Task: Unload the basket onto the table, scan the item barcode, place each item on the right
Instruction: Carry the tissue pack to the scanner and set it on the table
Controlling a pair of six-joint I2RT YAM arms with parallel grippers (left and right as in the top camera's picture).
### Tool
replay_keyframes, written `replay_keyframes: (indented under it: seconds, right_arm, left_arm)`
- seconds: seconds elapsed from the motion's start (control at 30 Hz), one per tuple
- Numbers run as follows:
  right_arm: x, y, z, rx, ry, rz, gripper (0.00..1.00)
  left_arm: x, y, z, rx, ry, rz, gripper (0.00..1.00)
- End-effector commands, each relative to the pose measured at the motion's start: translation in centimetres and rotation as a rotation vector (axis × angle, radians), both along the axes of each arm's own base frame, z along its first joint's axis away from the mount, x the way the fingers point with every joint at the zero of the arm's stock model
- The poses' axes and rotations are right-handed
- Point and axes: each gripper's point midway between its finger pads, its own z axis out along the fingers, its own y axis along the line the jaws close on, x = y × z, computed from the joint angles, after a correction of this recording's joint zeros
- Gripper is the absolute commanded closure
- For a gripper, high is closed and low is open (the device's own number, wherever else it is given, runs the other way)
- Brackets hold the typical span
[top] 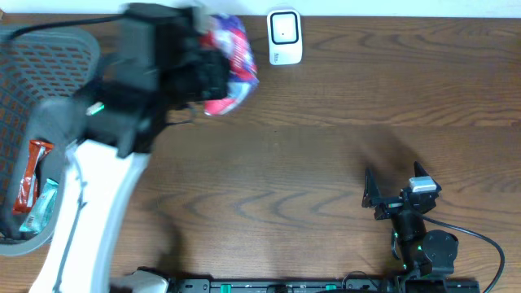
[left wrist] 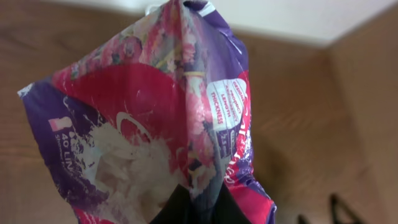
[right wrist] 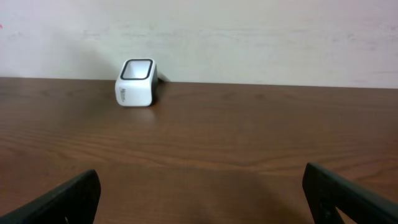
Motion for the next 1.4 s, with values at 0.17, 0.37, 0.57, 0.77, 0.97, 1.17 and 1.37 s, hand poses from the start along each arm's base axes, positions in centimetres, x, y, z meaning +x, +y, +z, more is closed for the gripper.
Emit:
replay_keyframes:
  seconds: [0.17,0.37,0.57,0.77,0.97,1.17,1.37]
  right_arm:
    - [0.0,0.0,0.0,0.011,0.001,-0.001,0.01]
    - [0.0,0.0,0.0,0.011,0.001,-0.001,0.01]
    - [0.0,0.0,0.0,0.011,0.001,-0.001,0.01]
    - [0.0,0.0,0.0,0.011,0.001,-0.001,0.01]
    - [0.0,0.0,0.0,0.011,0.001,-0.001,0.01]
    - [0.0,0.0,0.0,0.011,0.001,-0.001,0.01]
    - [0.0,0.0,0.0,0.011,0.001,-0.001,0.01]
  left_arm:
    - [1.6,-7.2,-10.5,0.182,0.192,-0.17,0.93]
    - [0.6,-11.8,-19.0,0.282,0.361,-0.274,0.93]
    - [-0.6,-13.8,-23.7,0.343,0.448,-0.326,0.62]
    - [-0.4,-13.7,-23.6,0.34,0.446,-0.321,0.35]
    - [1.0,-11.2,-17.8,0.268,0.339,-0.258,0.16]
    - [2.5,-5.6,-8.4,0.155,0.138,-0.126,0.14]
    - [2.5,4.3,1.8,0.076,-0.122,0.12,0.14]
